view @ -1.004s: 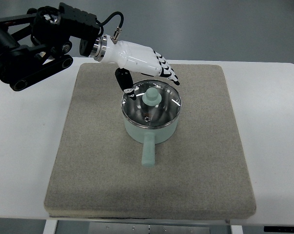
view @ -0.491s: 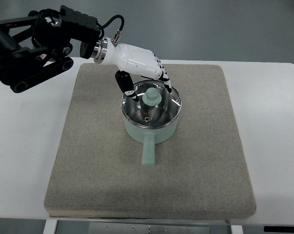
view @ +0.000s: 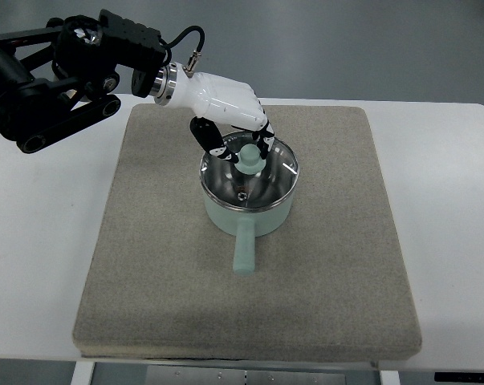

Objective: Place lid left of pot with left hand
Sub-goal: 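Close the left hand fingers around the green lid knob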

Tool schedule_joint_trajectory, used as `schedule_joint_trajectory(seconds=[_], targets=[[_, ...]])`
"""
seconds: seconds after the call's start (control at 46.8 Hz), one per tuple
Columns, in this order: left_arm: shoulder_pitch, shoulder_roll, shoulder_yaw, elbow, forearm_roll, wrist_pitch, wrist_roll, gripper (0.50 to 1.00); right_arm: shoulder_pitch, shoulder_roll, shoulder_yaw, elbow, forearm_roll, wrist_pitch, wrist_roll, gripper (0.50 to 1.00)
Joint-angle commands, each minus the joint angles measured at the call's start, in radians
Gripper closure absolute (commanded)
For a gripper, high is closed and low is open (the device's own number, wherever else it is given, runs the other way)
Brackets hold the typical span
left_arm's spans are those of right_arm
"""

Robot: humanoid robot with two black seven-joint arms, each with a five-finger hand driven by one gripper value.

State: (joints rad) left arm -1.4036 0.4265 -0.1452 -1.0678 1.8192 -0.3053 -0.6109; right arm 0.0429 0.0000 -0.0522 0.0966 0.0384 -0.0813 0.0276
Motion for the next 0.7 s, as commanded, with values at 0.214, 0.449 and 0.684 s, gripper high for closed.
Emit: schedule_joint_trajectory(seconds=[0.214, 0.449, 0.684], targets=[[0.0, 0.0, 0.004, 0.005, 0.003, -0.002, 0.0, 1.0, 0.0, 0.0, 0.0, 0.0, 0.0, 0.0, 0.0, 0.579], [-0.002, -0.002, 0.001, 0.006, 0.003, -0.002, 0.0, 1.0, 0.0, 0.0, 0.0, 0.0, 0.0, 0.0, 0.0, 0.579], [-0.003, -0.002, -0.01, 0.006, 0.003, 0.002, 0.0, 1.0, 0.0, 0.0, 0.0, 0.0, 0.0, 0.0, 0.0, 0.579]])
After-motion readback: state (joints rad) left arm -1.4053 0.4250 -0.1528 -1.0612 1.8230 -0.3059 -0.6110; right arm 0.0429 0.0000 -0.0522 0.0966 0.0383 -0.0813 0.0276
